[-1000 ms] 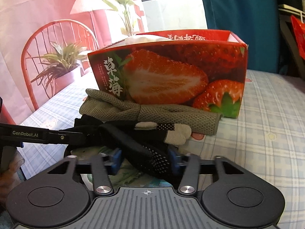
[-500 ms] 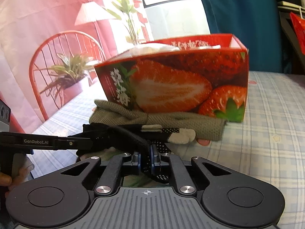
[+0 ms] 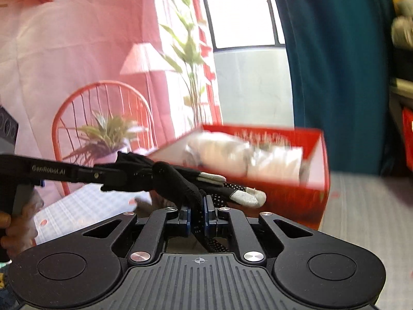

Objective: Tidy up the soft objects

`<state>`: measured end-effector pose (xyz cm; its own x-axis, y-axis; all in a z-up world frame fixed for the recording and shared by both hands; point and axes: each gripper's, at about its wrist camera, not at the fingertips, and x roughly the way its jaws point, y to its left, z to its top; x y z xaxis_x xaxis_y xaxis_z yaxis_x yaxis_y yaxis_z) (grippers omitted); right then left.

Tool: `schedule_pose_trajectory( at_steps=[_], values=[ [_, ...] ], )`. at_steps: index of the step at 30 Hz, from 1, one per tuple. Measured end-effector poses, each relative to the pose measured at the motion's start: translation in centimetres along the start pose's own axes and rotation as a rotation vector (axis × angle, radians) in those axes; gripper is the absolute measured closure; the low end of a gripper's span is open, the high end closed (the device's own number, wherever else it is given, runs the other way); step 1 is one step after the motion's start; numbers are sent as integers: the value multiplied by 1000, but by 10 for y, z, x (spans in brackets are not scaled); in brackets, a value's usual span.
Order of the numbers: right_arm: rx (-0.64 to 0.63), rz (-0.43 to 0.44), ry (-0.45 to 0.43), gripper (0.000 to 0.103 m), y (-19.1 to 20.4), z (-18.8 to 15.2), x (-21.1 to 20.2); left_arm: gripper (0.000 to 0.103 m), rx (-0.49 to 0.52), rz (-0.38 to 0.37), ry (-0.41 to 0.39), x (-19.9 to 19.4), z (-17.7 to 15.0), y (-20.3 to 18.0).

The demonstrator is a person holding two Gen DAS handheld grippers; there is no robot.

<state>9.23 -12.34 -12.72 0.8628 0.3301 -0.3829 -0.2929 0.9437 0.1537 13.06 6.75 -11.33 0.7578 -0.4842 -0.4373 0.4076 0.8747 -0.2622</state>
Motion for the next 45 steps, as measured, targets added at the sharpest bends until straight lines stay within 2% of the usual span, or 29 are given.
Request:
schedule_pose_trajectory(
  at_steps=[5,12,20,24,25,27,29,30,34,39,45],
  values=[
    [-33,-9,-23,95,-7,38,8,86,22,-7,-18,14,37,-1],
    [-55,-63,10,95,-18,71,51,86,19,33,30,57,70,4],
    [-34,-127,96,95,-31,65,98,85,55,86,131,92,76,10],
    [-21,-143,124,94,-34,56,105,83,60,101,171,103,70,18],
    [-27,-148,128,92,-33,55,106,81,66,103,174,103,69,19],
    [-36,-160,133,88,-32,53,106,71,84,119,180,103,67,19],
    [-35,-171,130,83,-32,53,103,48,98,138,180,101,67,20],
    [-32,-174,128,81,-32,53,101,46,102,143,177,99,67,20],
    [-21,-171,117,75,-33,52,90,45,99,150,173,88,66,22],
    [-3,-131,91,72,-22,43,65,45,105,116,175,65,59,17],
    [36,-88,104,71,-9,15,39,45,114,68,194,34,37,9]
  ],
)
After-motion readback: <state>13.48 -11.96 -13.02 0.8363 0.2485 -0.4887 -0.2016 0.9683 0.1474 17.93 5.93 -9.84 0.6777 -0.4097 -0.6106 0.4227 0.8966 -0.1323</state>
